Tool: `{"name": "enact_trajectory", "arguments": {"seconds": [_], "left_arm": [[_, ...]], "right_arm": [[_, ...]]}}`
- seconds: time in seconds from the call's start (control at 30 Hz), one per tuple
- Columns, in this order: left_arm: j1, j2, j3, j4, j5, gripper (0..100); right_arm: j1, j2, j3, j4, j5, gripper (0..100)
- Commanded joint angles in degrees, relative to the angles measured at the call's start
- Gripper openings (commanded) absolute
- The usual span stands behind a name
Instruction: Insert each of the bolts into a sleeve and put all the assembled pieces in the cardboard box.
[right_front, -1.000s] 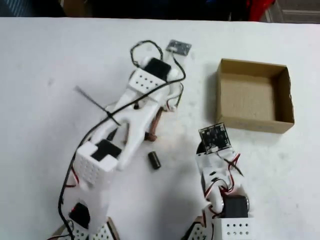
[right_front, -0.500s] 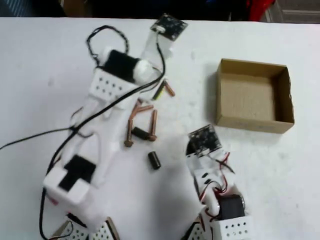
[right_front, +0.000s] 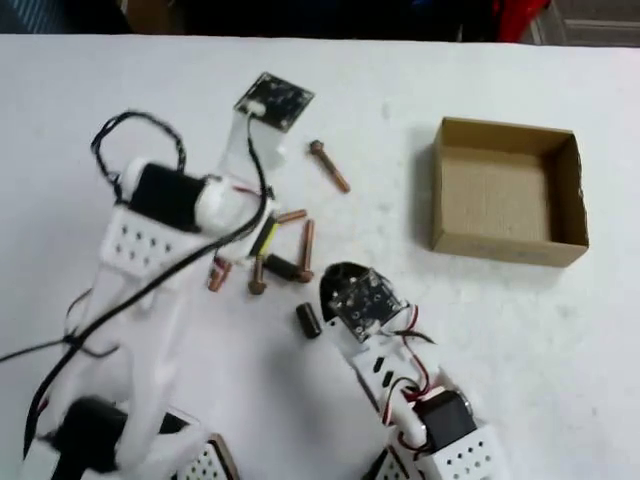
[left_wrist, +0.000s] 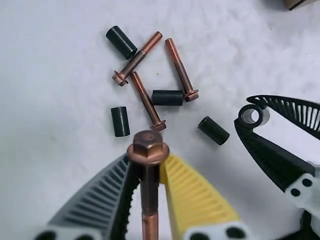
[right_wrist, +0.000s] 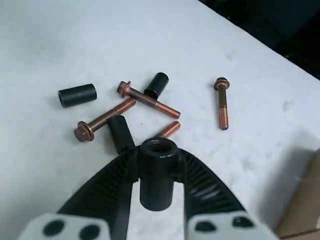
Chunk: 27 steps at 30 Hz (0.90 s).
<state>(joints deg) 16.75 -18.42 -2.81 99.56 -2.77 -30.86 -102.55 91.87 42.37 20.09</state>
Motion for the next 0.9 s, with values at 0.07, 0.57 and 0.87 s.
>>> {"name": "enact_trajectory", "arguments": {"seconds": [0.07, 0.57, 0.87], "left_arm": [[-0.57, -12.26, 9.67, -6.42, -0.70, 2], [-1.27, -37.49, 35.16, -26.99, -0.26, 2], [-1.27, -47.52, 48.53, -48.18, -0.26, 2]], "right_arm": [[-2.95, -0.57, -0.35, -4.62, -0.79, 1.6], [-4.44, -0.57, -0.26, -11.21, -12.84, 1.6], [-7.78, -0.57, 5.01, -24.92, -12.92, 1.6]]}}
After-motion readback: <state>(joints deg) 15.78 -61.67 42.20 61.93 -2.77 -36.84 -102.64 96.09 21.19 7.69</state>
